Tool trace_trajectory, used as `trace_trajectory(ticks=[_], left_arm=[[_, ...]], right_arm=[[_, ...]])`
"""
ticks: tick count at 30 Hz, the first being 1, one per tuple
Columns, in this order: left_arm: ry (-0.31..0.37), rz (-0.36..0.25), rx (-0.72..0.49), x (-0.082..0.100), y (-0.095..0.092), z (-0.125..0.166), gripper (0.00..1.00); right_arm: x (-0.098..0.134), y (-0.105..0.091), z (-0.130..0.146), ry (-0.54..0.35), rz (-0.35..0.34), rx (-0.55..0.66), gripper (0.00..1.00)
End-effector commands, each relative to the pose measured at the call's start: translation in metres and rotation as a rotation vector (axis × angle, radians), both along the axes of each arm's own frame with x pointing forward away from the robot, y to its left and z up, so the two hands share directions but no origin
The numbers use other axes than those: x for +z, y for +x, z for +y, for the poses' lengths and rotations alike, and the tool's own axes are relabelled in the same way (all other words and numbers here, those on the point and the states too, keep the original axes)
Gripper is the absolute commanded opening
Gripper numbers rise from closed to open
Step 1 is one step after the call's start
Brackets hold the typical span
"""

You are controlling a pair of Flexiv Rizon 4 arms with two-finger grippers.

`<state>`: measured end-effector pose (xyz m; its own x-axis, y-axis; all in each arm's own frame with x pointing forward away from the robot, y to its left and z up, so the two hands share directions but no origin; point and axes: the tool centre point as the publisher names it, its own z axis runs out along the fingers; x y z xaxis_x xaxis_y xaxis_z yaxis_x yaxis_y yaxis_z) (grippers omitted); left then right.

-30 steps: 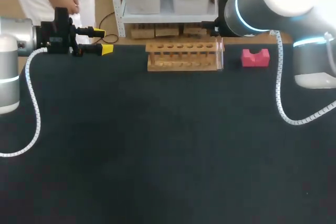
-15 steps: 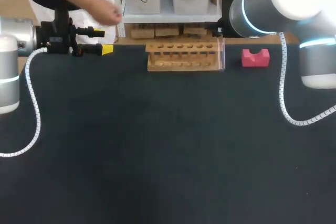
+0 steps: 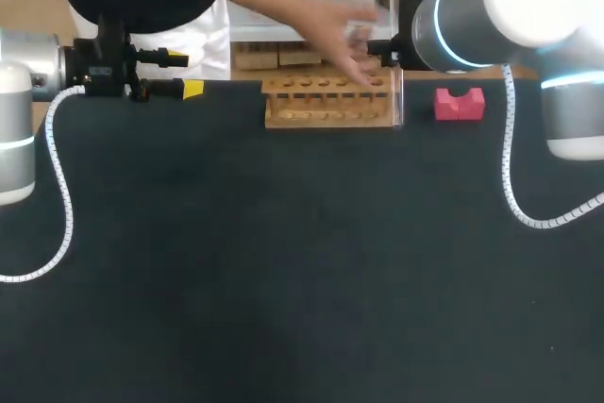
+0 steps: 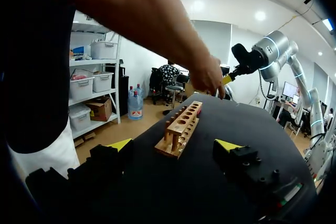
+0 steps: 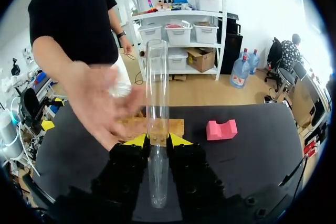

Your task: Grasp the test tube, adjust it, and insert it.

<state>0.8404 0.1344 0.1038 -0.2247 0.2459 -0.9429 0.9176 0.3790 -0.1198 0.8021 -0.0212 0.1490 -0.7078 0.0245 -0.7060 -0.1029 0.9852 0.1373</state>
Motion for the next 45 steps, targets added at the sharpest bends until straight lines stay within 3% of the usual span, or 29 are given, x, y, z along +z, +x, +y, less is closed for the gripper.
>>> trace_trajectory(ticks=[1,39,45], left_arm=[[-0.003,-0.005,0.004,-0.001,-0.002,0.000,1.00],[-0.003,-0.005,0.004,-0.001,-0.002,0.000,1.00],[-0.003,-0.005,0.004,-0.001,-0.002,0.000,1.00]], right_arm=[[-0.002,-0.003,-0.001,0.015,-0.118,-0.017,0.00],[-0.002,-0.003,-0.001,0.015,-0.118,-0.017,0.00],[-0.018,0.006,0.009,0.013,-0.117,-0.004,0.00]])
